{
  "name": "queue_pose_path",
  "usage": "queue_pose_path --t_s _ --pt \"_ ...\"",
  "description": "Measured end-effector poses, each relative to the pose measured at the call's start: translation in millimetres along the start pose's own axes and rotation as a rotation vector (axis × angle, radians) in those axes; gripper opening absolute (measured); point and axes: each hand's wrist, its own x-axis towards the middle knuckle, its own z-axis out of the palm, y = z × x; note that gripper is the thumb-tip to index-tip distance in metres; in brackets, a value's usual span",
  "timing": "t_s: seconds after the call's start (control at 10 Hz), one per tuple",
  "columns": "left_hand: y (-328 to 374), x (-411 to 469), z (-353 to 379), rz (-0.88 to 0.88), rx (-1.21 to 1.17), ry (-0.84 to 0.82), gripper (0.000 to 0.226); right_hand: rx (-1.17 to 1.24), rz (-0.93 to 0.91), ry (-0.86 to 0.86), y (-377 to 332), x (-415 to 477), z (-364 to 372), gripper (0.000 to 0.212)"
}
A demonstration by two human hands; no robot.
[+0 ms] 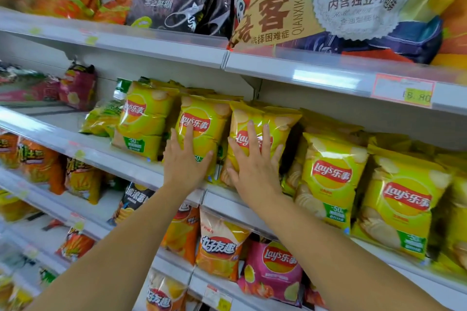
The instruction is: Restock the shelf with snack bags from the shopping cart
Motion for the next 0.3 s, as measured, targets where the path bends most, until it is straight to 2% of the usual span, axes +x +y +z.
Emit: queue_pose_path --t_s 0.1,0.2,0.3 --pt "6 -7 -2 -0.007 0.013 0.044 0.078 0.076 0.005 -0.021 -2 -9 -14 0.064" --pt "26 -19 -6 0.091 -0.039 0.111 0.073 0.122 -0.030 0.032 6 -28 -30 0.064" --pt "79 -50 -7 0.370 -0.102 0.144 0.065 0.183 -0.021 0.111 39 -62 -52 0.063"
